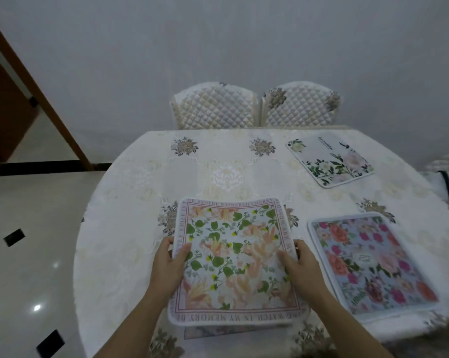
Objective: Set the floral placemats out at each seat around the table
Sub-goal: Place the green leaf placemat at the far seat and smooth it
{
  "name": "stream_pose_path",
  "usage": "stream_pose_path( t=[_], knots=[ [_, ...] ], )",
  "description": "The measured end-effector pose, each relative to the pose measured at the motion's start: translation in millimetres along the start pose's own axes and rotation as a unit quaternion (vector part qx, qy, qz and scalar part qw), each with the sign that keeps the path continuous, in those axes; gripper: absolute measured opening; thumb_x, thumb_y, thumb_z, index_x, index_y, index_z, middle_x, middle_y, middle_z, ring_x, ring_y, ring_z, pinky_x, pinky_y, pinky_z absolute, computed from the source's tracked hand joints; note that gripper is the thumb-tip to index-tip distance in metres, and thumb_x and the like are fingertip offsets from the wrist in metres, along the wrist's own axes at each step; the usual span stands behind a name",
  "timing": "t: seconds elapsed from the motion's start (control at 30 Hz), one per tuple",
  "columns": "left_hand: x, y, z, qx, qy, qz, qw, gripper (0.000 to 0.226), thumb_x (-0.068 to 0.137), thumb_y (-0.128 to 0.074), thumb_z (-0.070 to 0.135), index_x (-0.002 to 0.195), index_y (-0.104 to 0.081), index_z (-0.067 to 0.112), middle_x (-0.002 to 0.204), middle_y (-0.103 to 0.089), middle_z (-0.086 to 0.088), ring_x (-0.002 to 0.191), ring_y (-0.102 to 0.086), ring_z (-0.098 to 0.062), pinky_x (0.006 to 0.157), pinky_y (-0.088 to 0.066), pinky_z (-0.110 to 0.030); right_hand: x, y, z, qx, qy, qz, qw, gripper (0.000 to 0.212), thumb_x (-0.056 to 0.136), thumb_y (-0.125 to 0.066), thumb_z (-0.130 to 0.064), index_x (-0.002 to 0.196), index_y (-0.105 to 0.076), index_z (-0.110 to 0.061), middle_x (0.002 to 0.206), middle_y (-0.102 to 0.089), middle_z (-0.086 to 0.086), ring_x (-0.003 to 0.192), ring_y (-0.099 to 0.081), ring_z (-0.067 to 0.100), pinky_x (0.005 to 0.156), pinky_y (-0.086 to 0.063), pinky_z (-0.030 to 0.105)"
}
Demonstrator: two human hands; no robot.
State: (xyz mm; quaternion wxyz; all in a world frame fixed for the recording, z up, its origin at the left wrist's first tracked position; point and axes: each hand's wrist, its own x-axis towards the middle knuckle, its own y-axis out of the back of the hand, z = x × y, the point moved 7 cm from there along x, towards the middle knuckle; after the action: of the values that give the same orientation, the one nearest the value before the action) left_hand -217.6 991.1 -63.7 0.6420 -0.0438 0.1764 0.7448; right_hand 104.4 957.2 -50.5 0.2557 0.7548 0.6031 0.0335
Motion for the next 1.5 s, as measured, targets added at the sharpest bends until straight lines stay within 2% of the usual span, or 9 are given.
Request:
stream_pose_path(
  t=[0.2,0.4,0.63,0.8,0.97,1.1,1.23,1.33,1.5],
  knots=[
    [61,-19,-6,-0.007,0.013,0.012,1.000,0.006,0.096,-0.063,0.023,0.097,-0.058,0.020,0.096,-0.073,-0.012,0.082,-0.074,-0.028,0.076,-0.061,-0.054,66,-16,15,-0.012,-0.022,-0.009,1.000,0.009,0.096,-0.061,-0.020,0.105,-0.060,-0.021,0.093,-0.071,-0.003,0.079,-0.070,0.013,0.067,-0.060,0.035],
    [153,-43,-6,0.011,-0.007,0.012,1.000,0.005,0.096,-0.062,0.023,0.099,-0.059,0.021,0.094,-0.073,-0.012,0.083,-0.073,-0.032,0.075,-0.059,-0.059,161,-39,24,-0.011,-0.018,0.000,1.000,0.012,0.094,-0.062,-0.017,0.101,-0.060,-0.027,0.096,-0.071,-0.001,0.082,-0.070,0.016,0.071,-0.060,0.042],
    [275,-65,22,0.024,-0.043,0.017,0.999,0.013,0.097,-0.062,0.025,0.099,-0.054,0.015,0.093,-0.075,-0.011,0.076,-0.075,-0.026,0.069,-0.063,-0.050,289,-57,-7,-0.040,0.045,0.018,0.998,0.006,0.095,-0.062,-0.024,0.097,-0.057,-0.022,0.089,-0.069,-0.006,0.073,-0.069,0.009,0.050,-0.048,0.016],
    [343,-79,44,0.054,-0.075,0.009,0.996,0.013,0.097,-0.061,0.023,0.104,-0.053,0.015,0.093,-0.073,-0.004,0.069,-0.075,-0.015,0.056,-0.061,-0.030,361,-68,-31,-0.036,0.077,0.025,0.996,0.006,0.096,-0.060,-0.024,0.098,-0.055,-0.022,0.089,-0.066,-0.008,0.075,-0.065,0.009,0.054,-0.047,0.023],
    [404,-90,67,0.122,-0.092,0.030,0.988,0.018,0.096,-0.062,0.028,0.110,-0.053,0.020,0.096,-0.072,0.002,0.072,-0.074,-0.012,0.062,-0.061,-0.035,424,-79,-48,-0.038,0.084,0.034,0.995,0.009,0.094,-0.060,-0.021,0.102,-0.058,-0.019,0.090,-0.068,-0.005,0.076,-0.067,0.013,0.062,-0.053,0.031],
    [428,-100,69,0.191,-0.105,0.056,0.974,0.018,0.096,-0.060,0.028,0.110,-0.052,0.019,0.102,-0.070,-0.001,0.081,-0.071,-0.017,0.058,-0.052,-0.028,455,-82,-49,-0.089,0.088,0.035,0.991,0.014,0.093,-0.060,-0.024,0.106,-0.060,-0.019,0.093,-0.069,-0.001,0.074,-0.064,0.010,0.055,-0.046,0.024],
    [436,-100,55,0.236,-0.099,0.067,0.964,0.022,0.095,-0.061,0.028,0.112,-0.053,0.017,0.100,-0.067,0.001,0.074,-0.061,-0.004,0.054,-0.041,-0.020,466,-84,-37,-0.124,0.067,0.019,0.990,0.009,0.091,-0.062,-0.025,0.100,-0.063,-0.021,0.091,-0.070,-0.001,0.075,-0.065,0.014,0.061,-0.048,0.027],
    [438,-100,51,0.235,-0.088,0.072,0.965,0.023,0.094,-0.062,0.028,0.113,-0.054,0.017,0.099,-0.067,0.001,0.074,-0.060,-0.003,0.054,-0.040,-0.020,467,-82,-38,-0.137,0.061,0.009,0.989,0.011,0.090,-0.064,-0.023,0.100,-0.063,-0.020,0.091,-0.069,0.000,0.080,-0.067,0.020,0.066,-0.050,0.029],
    [438,-100,55,0.262,-0.090,0.073,0.958,0.025,0.093,-0.063,0.027,0.114,-0.056,0.015,0.101,-0.067,0.001,0.072,-0.058,-0.003,0.054,-0.038,-0.019,465,-81,-45,-0.161,0.054,-0.006,0.985,0.015,0.088,-0.065,-0.020,0.103,-0.063,-0.019,0.096,-0.070,0.001,0.081,-0.065,0.021,0.060,-0.046,0.026]
  ],
)
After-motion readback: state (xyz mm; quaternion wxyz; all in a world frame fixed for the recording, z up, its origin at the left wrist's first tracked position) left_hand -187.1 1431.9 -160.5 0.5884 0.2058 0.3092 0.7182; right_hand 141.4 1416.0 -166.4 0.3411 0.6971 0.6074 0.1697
